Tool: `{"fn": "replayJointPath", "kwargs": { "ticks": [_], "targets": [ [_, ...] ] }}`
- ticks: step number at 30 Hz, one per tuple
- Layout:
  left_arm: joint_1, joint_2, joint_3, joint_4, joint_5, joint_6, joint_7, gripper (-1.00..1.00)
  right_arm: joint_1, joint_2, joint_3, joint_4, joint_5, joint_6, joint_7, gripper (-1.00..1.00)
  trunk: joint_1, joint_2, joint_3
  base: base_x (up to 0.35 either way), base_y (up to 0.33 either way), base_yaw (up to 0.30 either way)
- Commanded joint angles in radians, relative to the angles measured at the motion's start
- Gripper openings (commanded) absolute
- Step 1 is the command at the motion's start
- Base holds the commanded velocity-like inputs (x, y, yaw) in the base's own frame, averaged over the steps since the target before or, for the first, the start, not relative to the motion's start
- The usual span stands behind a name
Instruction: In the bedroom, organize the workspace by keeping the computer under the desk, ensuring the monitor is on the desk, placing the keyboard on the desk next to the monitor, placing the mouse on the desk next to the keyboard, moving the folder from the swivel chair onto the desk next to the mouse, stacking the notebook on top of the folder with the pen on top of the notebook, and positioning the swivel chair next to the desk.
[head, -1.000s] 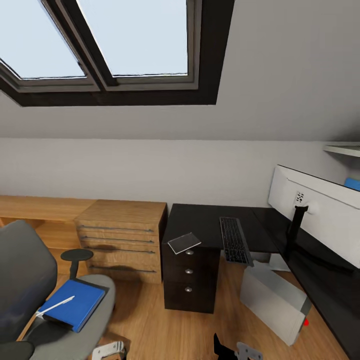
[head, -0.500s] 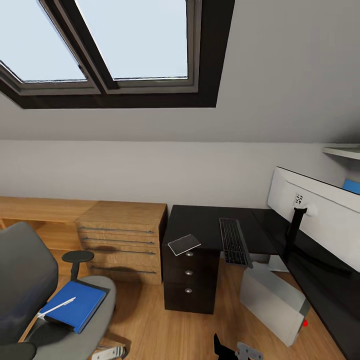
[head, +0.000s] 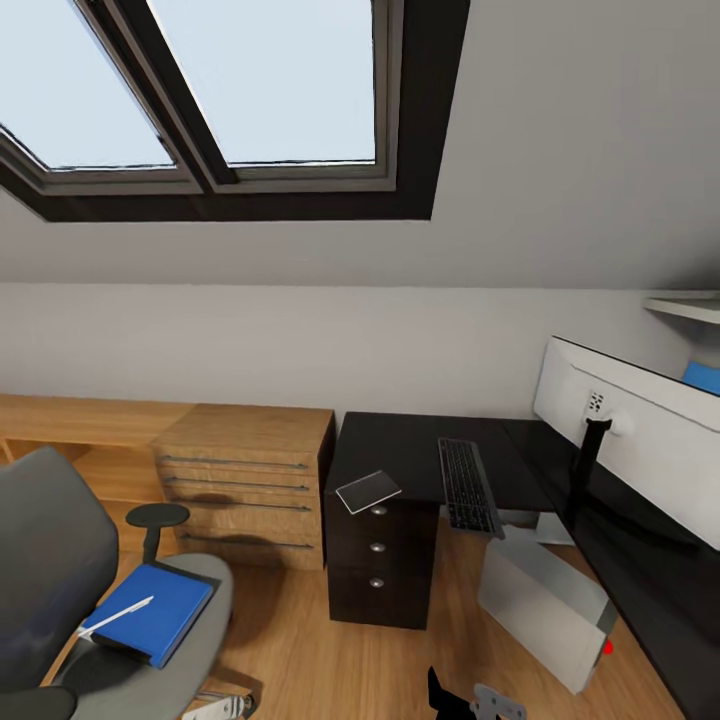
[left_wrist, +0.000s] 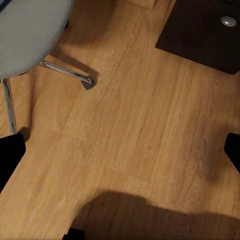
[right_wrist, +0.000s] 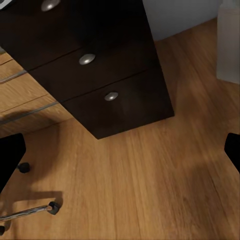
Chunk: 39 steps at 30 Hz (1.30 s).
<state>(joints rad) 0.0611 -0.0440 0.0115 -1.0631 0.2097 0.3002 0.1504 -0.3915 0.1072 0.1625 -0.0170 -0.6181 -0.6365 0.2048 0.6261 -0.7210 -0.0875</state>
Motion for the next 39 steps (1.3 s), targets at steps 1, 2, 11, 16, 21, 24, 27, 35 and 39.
{"fn": "replayJointPath", "kwargs": {
  "ticks": [1, 2, 11, 16, 21, 24, 27, 35, 39],
  "targets": [
    [0.000, -0.001, 0.001, -0.002, 0.011, 0.005, 0.004, 1.00, -0.001, 0.000, 0.006, 0.002, -0.011, -0.003, 0.005, 1.00, -0.004, 0.006, 0.002, 0.000, 0.000, 0.000],
    [0.000, -0.001, 0.001, -0.002, 0.011, 0.004, 0.004, 1.00, -0.001, 0.000, 0.006, 0.002, -0.011, -0.003, 0.005, 1.00, -0.007, 0.013, 0.005, 0.000, 0.000, 0.000],
    [0.000, -0.001, 0.001, 0.000, 0.011, 0.004, 0.004, 1.00, -0.001, 0.000, 0.007, 0.002, -0.011, -0.003, 0.005, 1.00, -0.042, 0.076, 0.033, 0.000, 0.000, 0.000],
    [0.000, -0.001, 0.001, 0.000, 0.011, 0.003, 0.004, 1.00, -0.001, 0.000, 0.008, 0.002, -0.011, -0.003, 0.005, 1.00, -0.061, 0.111, 0.049, 0.000, 0.000, 0.000],
    [0.000, -0.001, 0.001, 0.000, 0.011, 0.003, 0.005, 1.00, -0.001, 0.000, 0.008, 0.002, -0.011, -0.003, 0.005, 1.00, -0.073, 0.132, 0.058, 0.000, 0.000, 0.000],
    [0.000, -0.001, 0.001, 0.000, 0.011, 0.003, 0.005, 1.00, -0.001, 0.000, 0.008, 0.002, -0.011, -0.003, 0.005, 1.00, -0.073, 0.132, 0.058, 0.000, 0.000, 0.000],
    [0.000, -0.001, 0.001, 0.002, 0.011, 0.003, 0.005, 1.00, -0.001, -0.001, 0.007, 0.002, -0.011, -0.004, 0.005, 1.00, -0.073, 0.132, 0.058, 0.000, 0.000, 0.000],
    [0.000, -0.001, 0.001, 0.003, 0.011, 0.003, 0.005, 1.00, -0.001, 0.000, 0.006, 0.000, -0.012, -0.005, 0.004, 1.00, -0.073, 0.132, 0.058, 0.000, 0.000, 0.000],
    [0.000, -0.002, 0.001, 0.004, 0.011, 0.003, 0.005, 1.00, -0.001, 0.000, 0.006, 0.000, -0.012, -0.005, 0.004, 1.00, -0.073, 0.132, 0.058, 0.000, 0.000, 0.000]
  ]
}}
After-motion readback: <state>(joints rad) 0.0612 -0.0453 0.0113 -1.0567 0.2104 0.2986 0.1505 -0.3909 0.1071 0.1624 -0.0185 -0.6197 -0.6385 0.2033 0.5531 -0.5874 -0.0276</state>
